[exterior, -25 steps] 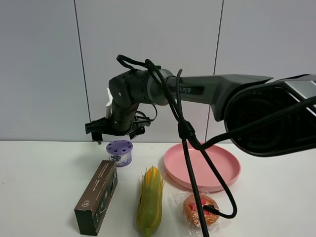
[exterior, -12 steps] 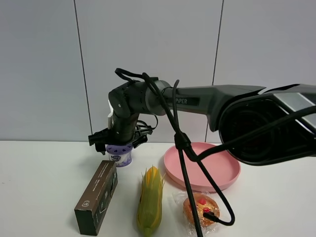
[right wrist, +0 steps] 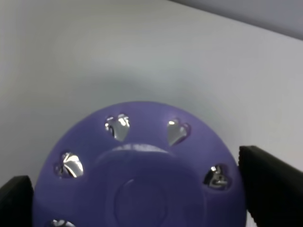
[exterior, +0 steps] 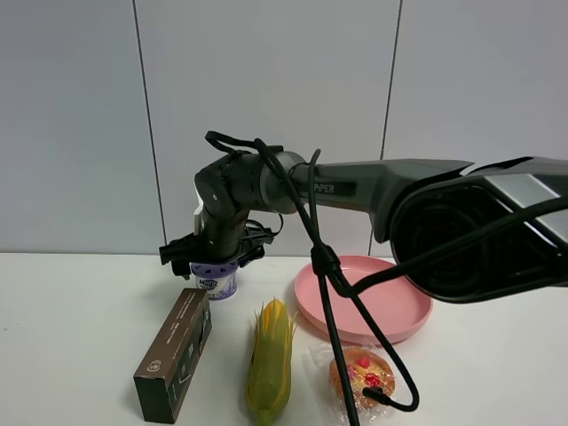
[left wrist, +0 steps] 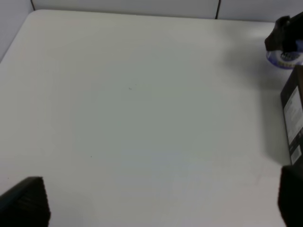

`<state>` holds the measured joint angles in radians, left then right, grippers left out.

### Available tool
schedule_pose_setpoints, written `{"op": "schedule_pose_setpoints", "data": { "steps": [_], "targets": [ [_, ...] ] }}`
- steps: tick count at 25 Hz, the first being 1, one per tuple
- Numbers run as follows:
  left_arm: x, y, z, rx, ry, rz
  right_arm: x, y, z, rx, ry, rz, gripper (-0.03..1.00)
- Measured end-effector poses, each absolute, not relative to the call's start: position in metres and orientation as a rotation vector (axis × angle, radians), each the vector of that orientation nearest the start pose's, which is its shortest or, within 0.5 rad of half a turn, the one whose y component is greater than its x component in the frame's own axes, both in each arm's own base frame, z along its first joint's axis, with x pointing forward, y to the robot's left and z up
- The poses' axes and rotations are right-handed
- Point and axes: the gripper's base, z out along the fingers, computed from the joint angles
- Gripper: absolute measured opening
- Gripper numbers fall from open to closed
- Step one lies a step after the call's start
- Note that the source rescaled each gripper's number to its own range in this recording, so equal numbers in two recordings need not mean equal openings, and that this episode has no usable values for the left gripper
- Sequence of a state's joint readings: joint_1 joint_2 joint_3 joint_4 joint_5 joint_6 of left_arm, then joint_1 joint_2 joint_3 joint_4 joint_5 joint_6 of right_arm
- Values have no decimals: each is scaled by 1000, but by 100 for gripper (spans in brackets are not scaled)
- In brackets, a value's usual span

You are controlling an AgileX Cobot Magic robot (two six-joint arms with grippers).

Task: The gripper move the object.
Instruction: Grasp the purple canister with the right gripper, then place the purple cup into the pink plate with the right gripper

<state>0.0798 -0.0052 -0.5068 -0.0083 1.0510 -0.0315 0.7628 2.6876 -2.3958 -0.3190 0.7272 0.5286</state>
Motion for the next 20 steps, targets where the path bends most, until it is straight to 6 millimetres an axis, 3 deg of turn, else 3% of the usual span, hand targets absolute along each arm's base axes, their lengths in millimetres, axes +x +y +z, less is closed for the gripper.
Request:
{"op": "schedule_pose_setpoints", "data": {
  "steps": [8, 11, 13, 20],
  "targets": [
    [-6, -1, 280, -112, 2020, 22, 429, 384, 109, -490, 2411, 204, 52],
    [-6, -1, 280, -112, 2020, 22, 432, 382, 109, -479, 2412, 204, 31],
    [-6, -1, 280, -112, 2020, 22, 432, 382, 109, -478, 2413, 203, 0],
    [-6, -1, 280, -112, 2020, 22, 432, 381, 109, -482, 2419, 195, 1]
  ]
}}
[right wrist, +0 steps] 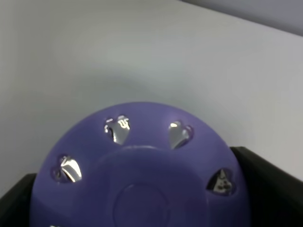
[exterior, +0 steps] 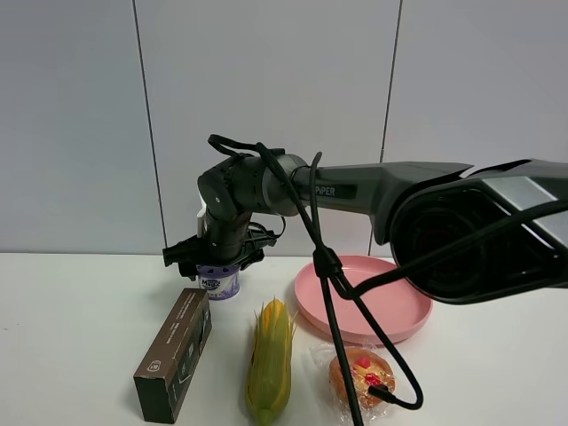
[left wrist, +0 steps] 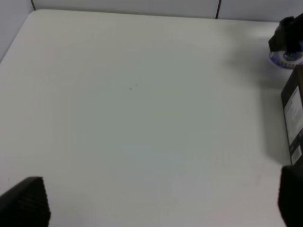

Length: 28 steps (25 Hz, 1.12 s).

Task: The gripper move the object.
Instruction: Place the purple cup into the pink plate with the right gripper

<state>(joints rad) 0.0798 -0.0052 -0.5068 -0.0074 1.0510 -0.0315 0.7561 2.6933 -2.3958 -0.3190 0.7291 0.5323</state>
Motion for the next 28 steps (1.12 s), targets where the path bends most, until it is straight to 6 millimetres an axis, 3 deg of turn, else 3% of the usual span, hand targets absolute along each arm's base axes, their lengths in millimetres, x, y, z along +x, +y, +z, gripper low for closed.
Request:
{"op": "schedule_pose_setpoints", "data": {
  "steps": [3, 5, 7, 13, 19, 28],
  "targets": [
    [-6, -1, 280, -112, 2020, 22, 431, 379, 116, -527, 2415, 167, 1],
    [-6, -1, 280, -112, 2020, 22, 429, 378, 132, -576, 2400, 145, 1],
    [-6, -1, 280, -112, 2020, 22, 427, 374, 160, -624, 2377, 120, 1],
    [-6, -1, 280, -112, 2020, 22, 401, 345, 281, -709, 2299, 43, 1],
    [-6, -1, 280, -112, 2020, 22, 373, 301, 365, -674, 2259, -132, 1],
    [-6, -1, 280, -112, 2020, 22, 353, 275, 419, -584, 2165, -139, 1]
  ]
}}
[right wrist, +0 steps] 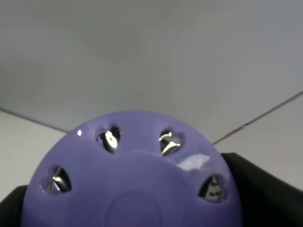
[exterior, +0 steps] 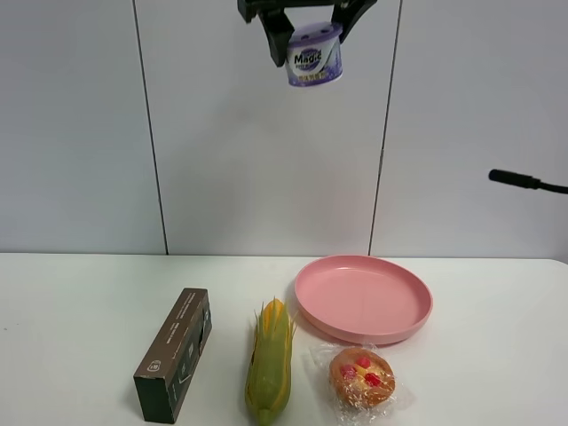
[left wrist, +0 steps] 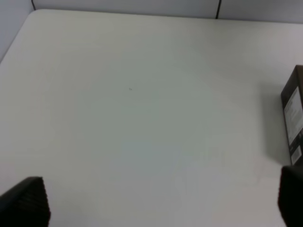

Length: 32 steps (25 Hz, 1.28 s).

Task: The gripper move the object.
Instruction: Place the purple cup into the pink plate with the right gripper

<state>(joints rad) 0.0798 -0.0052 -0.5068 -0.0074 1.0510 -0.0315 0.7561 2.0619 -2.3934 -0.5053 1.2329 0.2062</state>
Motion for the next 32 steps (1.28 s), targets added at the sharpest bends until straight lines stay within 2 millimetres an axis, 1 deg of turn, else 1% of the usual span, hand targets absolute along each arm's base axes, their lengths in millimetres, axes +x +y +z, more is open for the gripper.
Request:
{"op": "schedule_pose_setpoints", "data": {
  "steps": [2, 6, 9, 10, 11, 13, 16, 17, 21, 23, 26, 28, 30, 32],
  "targets": [
    [-6, -1, 280, -112, 2020, 22, 346, 266, 436, -579, 2124, -156, 1],
    [-6, -1, 280, -112, 2020, 22, 327, 243, 473, -646, 2010, -244, 1],
    [-6, -1, 280, -112, 2020, 22, 311, 224, 491, -671, 1969, -303, 1],
    [-6, -1, 280, -112, 2020, 22, 305, 218, 493, -678, 1971, -321, 1],
    [-6, -1, 280, -112, 2020, 22, 302, 213, 491, -689, 1982, -343, 1],
    [-6, -1, 280, -112, 2020, 22, 296, 199, 487, -651, 2022, -346, 1],
    [-6, -1, 280, -112, 2020, 22, 298, 182, 464, -510, 2154, -297, 1],
    [-6, -1, 280, -112, 2020, 22, 301, 176, 452, -463, 2205, -296, 1],
    [-6, -1, 280, -112, 2020, 22, 319, 150, 390, -300, 2407, -341, 1],
    [-6, -1, 280, -112, 2020, 22, 329, 142, 357, -249, 2444, -288, 1],
    [-6, -1, 280, -112, 2020, 22, 335, 138, 304, -215, 2454, -161, 1],
    [-6, -1, 280, -112, 2020, 22, 337, 137, 274, -163, 2443, -65, 1],
    [-6, -1, 280, -112, 2020, 22, 342, 136, 248, -116, 2440, 7, 1],
    [-6, -1, 280, -112, 2020, 22, 349, 140, 227, -111, 2442, 57, 1]
  ]
}}
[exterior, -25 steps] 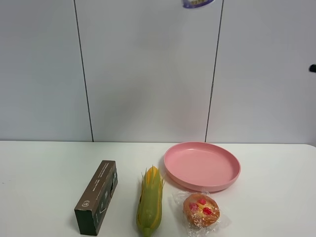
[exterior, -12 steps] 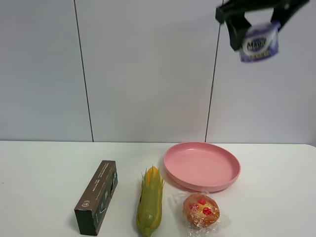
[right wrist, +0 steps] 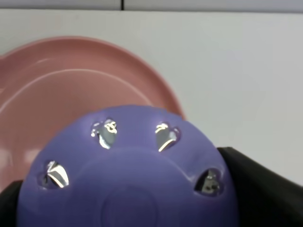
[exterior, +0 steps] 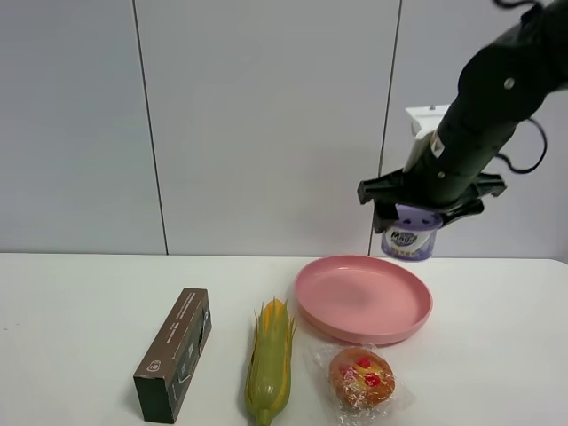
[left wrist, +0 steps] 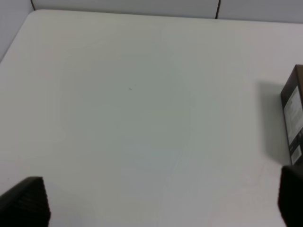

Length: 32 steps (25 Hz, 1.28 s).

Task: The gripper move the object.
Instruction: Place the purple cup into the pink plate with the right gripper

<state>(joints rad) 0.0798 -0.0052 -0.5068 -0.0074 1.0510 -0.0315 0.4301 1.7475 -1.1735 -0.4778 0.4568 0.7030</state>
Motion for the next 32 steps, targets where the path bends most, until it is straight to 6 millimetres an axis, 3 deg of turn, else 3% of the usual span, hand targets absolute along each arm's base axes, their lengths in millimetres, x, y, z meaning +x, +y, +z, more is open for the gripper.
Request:
{"op": "schedule_pose_setpoints", "data": {
  "steps": [6, 13, 32],
  "targets": [
    [-6, -1, 280, -112, 2020, 22, 365, 153, 176, -167, 2467, 116, 1],
    [-6, -1, 280, -112, 2020, 22, 376, 165, 143, -290, 2422, 174, 1],
    [-6, -1, 280, -112, 2020, 23, 376, 163, 138, -361, 2424, 120, 1]
  ]
}}
